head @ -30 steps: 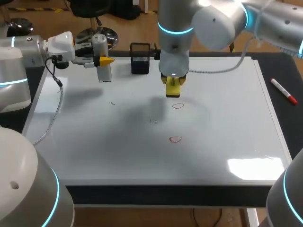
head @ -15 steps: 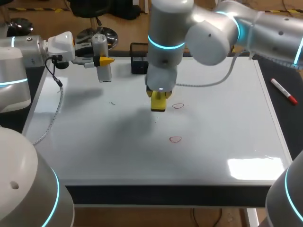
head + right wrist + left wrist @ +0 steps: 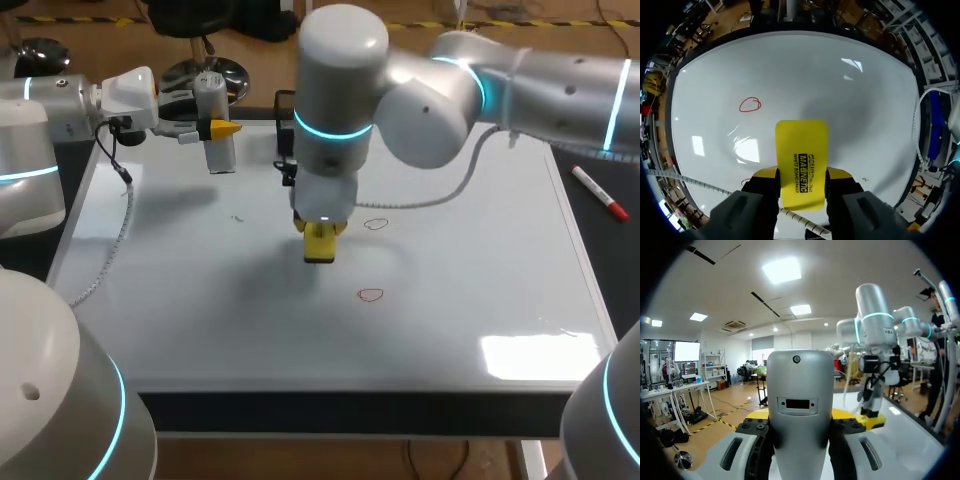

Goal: Pick up the inspection probe, press it on each red-marked spot on the whiteboard one by one, put down the probe, pick up the eraser, and wipe off all the red marks.

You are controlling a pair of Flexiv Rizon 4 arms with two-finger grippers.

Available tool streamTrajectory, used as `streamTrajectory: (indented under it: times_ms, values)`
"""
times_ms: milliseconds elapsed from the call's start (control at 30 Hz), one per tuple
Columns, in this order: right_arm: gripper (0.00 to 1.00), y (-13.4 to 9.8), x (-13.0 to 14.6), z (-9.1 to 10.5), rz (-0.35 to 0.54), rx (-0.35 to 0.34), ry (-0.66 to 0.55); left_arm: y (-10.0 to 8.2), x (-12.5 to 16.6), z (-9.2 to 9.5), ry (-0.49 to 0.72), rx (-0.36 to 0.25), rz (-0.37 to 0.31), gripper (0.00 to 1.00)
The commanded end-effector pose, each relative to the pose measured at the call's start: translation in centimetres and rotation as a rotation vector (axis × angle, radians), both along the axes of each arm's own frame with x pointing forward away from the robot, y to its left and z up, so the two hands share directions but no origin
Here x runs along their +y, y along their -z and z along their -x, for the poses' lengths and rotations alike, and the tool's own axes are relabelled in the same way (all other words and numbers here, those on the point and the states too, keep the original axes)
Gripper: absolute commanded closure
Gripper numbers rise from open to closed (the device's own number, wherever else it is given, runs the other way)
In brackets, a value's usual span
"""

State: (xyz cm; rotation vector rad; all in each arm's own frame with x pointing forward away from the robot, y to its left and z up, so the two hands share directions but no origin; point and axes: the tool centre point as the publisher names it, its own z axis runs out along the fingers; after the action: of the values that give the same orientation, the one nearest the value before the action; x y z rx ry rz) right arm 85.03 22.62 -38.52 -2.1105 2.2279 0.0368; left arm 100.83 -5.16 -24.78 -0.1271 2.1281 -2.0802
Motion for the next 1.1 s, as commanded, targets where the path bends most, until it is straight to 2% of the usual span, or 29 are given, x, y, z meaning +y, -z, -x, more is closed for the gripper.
streamTrajectory:
  times_ms: [33,567,1100]
  values:
    - [1.0,1.3,0.5,0.3,0.01,0.005,-0.008,0.0,0.0,-0.1,0.002,-0.002,0.002,1.0]
    - [1.0,3.7,0.0,1.3,0.03,0.025,-0.028,0.0,0.0,-0.1,0.002,-0.002,0.002,1.0]
    - [1.0,6.2,-0.9,2.3,0.015,0.058,-0.052,0.0,0.0,-0.1,0.002,-0.002,0.002,1.0]
